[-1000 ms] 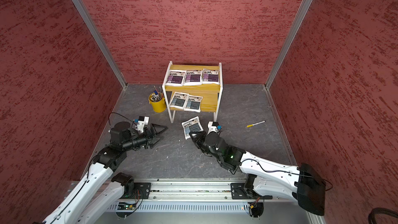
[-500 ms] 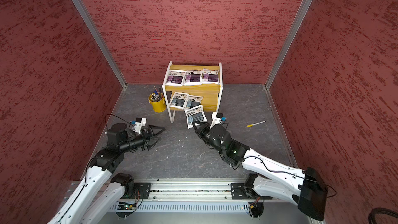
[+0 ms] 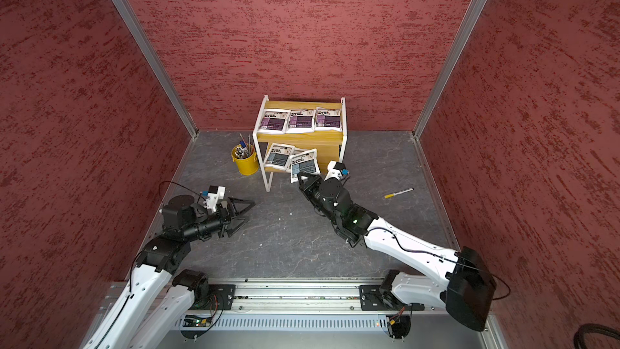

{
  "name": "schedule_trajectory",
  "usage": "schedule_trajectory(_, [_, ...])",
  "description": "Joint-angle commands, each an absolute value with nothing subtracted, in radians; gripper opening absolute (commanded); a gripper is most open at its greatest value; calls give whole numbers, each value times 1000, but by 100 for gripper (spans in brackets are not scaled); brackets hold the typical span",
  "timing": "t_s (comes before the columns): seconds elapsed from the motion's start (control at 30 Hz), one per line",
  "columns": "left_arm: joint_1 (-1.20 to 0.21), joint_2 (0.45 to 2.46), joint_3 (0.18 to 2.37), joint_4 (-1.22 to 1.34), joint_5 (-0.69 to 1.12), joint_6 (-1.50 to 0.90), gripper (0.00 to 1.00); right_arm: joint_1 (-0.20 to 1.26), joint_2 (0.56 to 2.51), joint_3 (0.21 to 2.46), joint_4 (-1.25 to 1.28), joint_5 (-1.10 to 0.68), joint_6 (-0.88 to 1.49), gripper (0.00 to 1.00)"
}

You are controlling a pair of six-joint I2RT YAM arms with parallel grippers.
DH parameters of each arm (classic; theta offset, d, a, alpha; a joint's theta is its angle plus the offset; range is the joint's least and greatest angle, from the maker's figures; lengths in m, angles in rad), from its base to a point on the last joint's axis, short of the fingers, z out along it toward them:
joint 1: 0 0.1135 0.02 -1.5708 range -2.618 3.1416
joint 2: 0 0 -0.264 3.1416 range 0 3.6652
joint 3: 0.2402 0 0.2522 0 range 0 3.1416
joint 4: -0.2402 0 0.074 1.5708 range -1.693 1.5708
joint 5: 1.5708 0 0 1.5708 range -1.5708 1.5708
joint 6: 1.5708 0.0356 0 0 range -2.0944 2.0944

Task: Place the bagged coffee beans on the shelf by color
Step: Place the bagged coffee beans on the shelf.

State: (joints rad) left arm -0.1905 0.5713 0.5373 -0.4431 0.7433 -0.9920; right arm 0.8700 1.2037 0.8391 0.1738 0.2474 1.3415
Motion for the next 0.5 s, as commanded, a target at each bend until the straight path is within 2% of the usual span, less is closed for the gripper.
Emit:
schedule_trajectory(0.0, [-175, 547, 544, -499, 765, -954, 100, 829, 1229, 865, 224, 261, 1334, 0])
schedule_trajectory(0.47, [-156, 512, 561, -573, 779, -932, 100, 660, 1310, 841, 253, 164, 1365, 0])
